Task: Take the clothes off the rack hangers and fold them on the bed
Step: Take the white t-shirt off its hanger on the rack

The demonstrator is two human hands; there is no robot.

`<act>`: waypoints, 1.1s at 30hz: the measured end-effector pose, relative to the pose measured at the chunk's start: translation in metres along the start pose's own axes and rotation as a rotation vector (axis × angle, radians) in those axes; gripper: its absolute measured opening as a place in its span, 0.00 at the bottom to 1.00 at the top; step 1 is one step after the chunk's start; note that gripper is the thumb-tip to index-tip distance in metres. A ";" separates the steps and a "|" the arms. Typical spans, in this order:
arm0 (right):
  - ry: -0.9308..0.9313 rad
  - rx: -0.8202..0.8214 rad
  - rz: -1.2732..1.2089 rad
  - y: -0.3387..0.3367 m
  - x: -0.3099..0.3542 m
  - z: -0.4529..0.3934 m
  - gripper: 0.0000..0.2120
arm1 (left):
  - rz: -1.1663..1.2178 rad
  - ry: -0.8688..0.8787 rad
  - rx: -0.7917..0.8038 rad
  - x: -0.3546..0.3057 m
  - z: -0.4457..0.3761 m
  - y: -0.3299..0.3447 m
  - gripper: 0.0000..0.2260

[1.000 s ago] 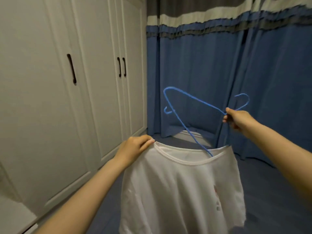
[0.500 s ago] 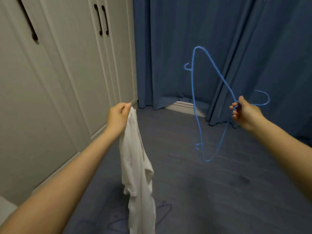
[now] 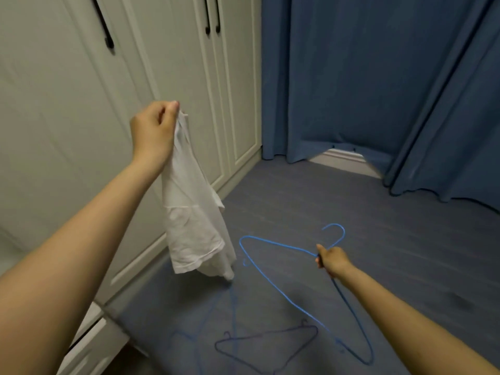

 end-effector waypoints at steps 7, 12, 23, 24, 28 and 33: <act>0.174 0.319 -0.151 0.052 0.002 0.010 0.27 | 0.013 0.057 -0.012 -0.004 -0.013 -0.007 0.11; 0.044 0.315 -0.104 0.046 0.033 0.008 0.22 | 0.013 0.108 0.053 -0.017 0.002 0.012 0.14; -0.479 0.150 -0.232 -0.119 0.128 0.093 0.16 | 0.066 0.297 0.219 -0.185 0.010 0.051 0.12; -0.543 0.117 -0.266 -0.146 0.132 0.109 0.15 | 0.082 0.330 0.241 -0.216 0.017 0.057 0.12; -0.749 -0.007 -0.324 -0.238 0.137 0.174 0.12 | 0.179 0.453 0.317 -0.319 0.052 0.079 0.11; -0.918 -0.045 -0.033 -0.322 0.082 0.239 0.22 | 0.289 0.554 0.340 -0.431 0.105 0.103 0.10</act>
Point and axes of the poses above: each hand's wrist, its own z-axis away from the middle knuckle, its own y-axis out of the palm, x = y × z, the point moved 9 cm from there along -z, towards the middle knuckle, and after that the axes turned 11 degrees about z, right-handed, at the moved point
